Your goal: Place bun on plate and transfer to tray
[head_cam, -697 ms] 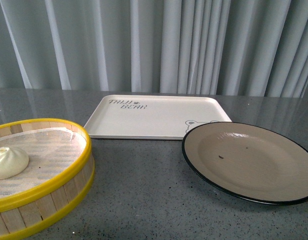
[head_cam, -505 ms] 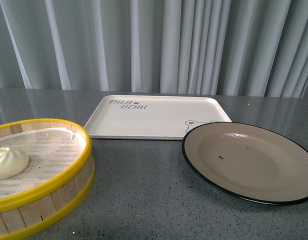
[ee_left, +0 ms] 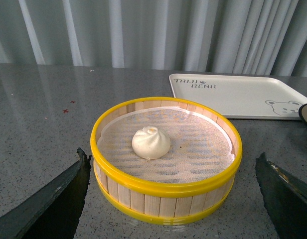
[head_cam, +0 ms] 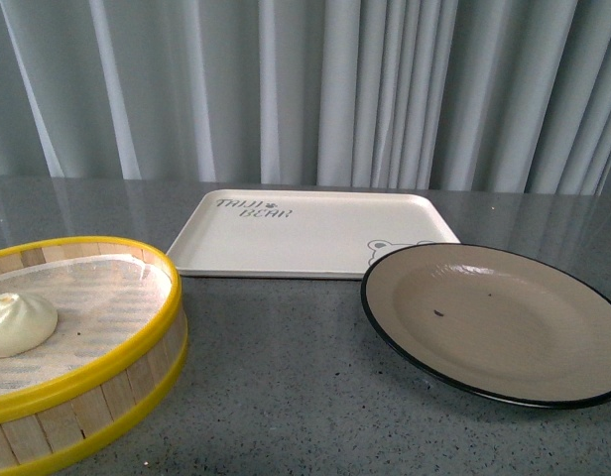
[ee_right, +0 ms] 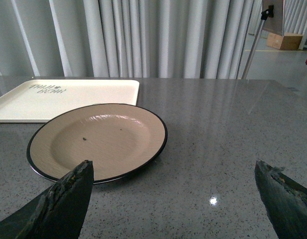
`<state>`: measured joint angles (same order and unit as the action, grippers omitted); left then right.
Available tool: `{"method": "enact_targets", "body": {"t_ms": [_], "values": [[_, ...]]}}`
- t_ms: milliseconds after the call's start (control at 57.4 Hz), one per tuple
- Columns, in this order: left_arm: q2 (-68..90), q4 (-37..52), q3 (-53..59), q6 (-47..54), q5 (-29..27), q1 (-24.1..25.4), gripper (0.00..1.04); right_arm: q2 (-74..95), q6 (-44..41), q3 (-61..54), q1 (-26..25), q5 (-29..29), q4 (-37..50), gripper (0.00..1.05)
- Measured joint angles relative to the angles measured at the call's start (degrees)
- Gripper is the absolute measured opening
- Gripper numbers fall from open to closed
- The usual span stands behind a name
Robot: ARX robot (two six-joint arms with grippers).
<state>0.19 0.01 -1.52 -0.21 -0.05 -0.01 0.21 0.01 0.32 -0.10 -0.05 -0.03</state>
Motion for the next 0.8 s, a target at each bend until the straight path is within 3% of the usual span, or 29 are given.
{"method": "enact_targets", "body": {"t_ms": [279, 331, 366, 540, 662, 802], "values": [[0.0, 0.0, 0.0, 0.0, 0.0, 0.0, 0.98, 0.0, 0.0, 0.0, 0.0, 0.0, 0.0, 0.96], [5.4, -8.9, -3.5, -4.5, 4.1, -0.6, 0.98, 0.0, 0.0, 0.0, 0.0, 0.0, 0.0, 0.96], [13.2, -11.4, -6.9, -7.2, 3.1, -3.5, 0.98, 0.0, 0.0, 0.0, 0.0, -0.1, 0.0, 0.96], [39.1, 3.8, -19.6, -9.3, -5.3, -14.6, 0.98, 0.0, 0.0, 0.0, 0.0, 0.0, 0.0, 0.96], [53.5, 9.7, -28.5, -7.9, -7.1, -19.2, 0.98, 0.0, 0.0, 0.0, 0.0, 0.0, 0.0, 0.96], [66.2, 10.8, -37.2, -4.5, -8.0, -21.5, 0.98, 0.0, 0.0, 0.0, 0.0, 0.0, 0.0, 0.96]]}}
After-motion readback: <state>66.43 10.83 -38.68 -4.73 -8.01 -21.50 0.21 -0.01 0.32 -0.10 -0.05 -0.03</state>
